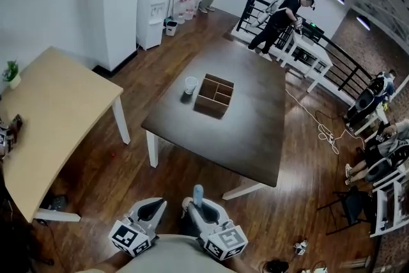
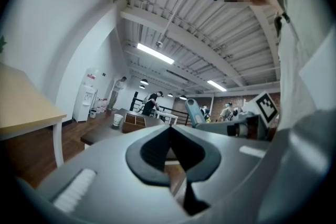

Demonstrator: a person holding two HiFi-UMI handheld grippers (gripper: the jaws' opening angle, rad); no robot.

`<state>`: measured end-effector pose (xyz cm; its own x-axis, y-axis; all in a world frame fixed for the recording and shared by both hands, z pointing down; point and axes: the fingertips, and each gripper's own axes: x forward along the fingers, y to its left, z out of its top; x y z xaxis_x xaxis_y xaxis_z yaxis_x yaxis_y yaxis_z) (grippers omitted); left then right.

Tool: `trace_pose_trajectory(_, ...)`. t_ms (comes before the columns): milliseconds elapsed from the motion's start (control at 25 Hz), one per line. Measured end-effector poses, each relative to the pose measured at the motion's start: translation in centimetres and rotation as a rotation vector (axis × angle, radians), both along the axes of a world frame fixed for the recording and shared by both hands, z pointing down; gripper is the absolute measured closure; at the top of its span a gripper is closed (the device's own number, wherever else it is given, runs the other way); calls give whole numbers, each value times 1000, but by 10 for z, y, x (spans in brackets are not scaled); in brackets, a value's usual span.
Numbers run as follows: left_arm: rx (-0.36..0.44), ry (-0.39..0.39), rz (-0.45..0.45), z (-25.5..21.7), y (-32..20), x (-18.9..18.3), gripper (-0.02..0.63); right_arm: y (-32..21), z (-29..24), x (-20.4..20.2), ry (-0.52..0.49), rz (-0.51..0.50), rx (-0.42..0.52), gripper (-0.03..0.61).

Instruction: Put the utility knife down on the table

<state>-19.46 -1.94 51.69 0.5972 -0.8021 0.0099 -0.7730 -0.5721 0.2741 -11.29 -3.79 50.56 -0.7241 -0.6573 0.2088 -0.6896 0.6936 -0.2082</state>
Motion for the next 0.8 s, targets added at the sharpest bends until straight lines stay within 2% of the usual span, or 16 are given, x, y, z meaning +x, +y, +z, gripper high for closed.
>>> trace_pose_trajectory(400,-1,-99,-7,-17,-120,37,612,-116,4,38,-47,-30,-21,494)
trace_pose_trajectory(600,-4,-132,32,-16,-192,73,612,-184,11,82,-57,25,-44,494)
trace_pose_trajectory(800,-22,-161,115,2,-253,114,612,-242,39,123,-9,97,-88,494)
